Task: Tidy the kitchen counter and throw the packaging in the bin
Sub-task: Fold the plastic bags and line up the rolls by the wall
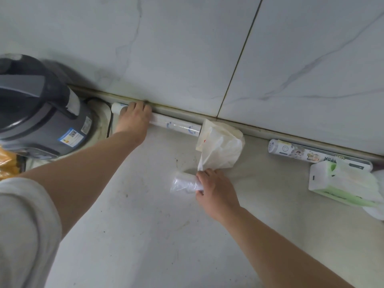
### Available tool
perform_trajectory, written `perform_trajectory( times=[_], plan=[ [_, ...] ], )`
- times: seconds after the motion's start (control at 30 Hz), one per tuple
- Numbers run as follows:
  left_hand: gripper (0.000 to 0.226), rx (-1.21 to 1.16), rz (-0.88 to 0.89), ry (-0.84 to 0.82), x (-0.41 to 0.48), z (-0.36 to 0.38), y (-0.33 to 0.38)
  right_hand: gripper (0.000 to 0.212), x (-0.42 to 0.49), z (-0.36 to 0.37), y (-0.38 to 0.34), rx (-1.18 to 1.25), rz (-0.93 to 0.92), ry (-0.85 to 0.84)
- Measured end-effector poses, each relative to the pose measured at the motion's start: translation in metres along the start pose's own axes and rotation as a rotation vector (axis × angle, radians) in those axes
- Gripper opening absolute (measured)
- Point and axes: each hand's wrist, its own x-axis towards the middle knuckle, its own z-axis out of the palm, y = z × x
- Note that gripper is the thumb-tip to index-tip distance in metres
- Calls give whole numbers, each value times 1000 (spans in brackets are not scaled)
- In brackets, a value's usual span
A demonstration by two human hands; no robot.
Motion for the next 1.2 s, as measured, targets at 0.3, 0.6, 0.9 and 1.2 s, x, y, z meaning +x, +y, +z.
perform_trajectory(
  times=[0.3,0.6,0.9,1.2],
  plan=[
    [41,-279,-45,88,1,11,17,19,8,-2,-2,26,-9,18],
    [34,-404,-81,120,-12,2,24,22,5,-1,-4,25,-13,32],
    [47,-718,404,57,-131,21,72,46,-7,3,-9,20,31,110],
    [48,-633,439,-25,-143,30,79,39,-23,5,-12,31,83,131]
  ],
)
